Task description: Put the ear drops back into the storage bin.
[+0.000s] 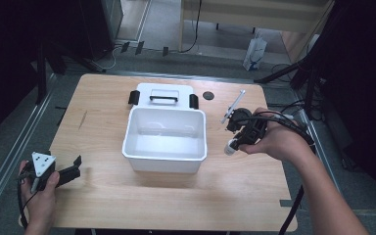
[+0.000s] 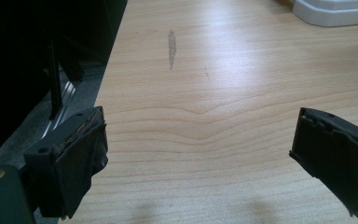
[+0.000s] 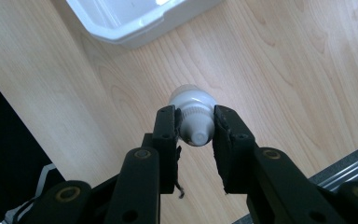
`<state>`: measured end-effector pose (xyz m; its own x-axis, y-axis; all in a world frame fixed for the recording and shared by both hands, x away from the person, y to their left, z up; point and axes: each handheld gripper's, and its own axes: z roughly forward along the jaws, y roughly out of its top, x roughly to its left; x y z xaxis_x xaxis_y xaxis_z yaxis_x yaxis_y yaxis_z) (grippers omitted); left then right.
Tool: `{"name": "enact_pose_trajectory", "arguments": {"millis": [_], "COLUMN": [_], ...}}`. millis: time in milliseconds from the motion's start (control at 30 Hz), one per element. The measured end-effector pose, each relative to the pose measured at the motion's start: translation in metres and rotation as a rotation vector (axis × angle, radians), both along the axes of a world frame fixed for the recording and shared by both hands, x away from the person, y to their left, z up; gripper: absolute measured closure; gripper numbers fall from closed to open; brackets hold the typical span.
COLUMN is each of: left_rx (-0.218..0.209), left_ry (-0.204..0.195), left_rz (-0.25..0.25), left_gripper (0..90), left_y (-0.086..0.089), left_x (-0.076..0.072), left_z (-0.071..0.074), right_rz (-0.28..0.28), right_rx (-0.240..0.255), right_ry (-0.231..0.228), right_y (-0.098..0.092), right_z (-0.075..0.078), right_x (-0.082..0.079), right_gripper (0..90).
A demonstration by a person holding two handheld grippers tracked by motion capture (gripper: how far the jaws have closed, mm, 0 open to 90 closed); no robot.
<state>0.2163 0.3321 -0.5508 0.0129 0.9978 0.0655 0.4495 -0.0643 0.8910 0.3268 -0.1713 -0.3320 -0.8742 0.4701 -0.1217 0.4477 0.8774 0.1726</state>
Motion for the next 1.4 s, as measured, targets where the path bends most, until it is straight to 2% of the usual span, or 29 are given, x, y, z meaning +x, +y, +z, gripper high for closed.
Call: {"name": "enact_pose_trajectory", "arguments": {"millis": [167,333,533,900,1167,1400], "left_rx": [0.001,0.006,0.011,0.008,0.003,0.004], "left_ry": [-0.001,0.002,0.001,0.001,-0.001,-0.005], "left_rz": [0.0,-0.002,-0.006,-0.009,-0.011,-0.014], "left_gripper": [4.2,4.2,4.3,4.3,4.3,4.3], "left_y": [0.0,-0.001,-0.002,-0.001,-0.001,-0.001], "left_x": [0.0,0.0,0.0,-0.001,0.0,-0.001], "left_z": [0.0,0.0,0.0,0.0,0.0,0.0], "right_rz": [0.013,0.025,0.049,0.1,0.141,0.174], "right_rx": [0.009,0.026,0.028,0.02,0.019,0.014], "right_ry": [0.01,-0.012,-0.014,0.004,-0.003,-0.001], "right_y": [0.007,0.019,0.034,0.06,0.081,0.093], "right_z": [0.009,0.025,0.033,0.027,0.024,0.017], "right_x": [0.005,0.012,0.016,0.025,0.028,0.031], "right_gripper": [72.1,72.1,72.1,72.1,72.1,72.1]}}
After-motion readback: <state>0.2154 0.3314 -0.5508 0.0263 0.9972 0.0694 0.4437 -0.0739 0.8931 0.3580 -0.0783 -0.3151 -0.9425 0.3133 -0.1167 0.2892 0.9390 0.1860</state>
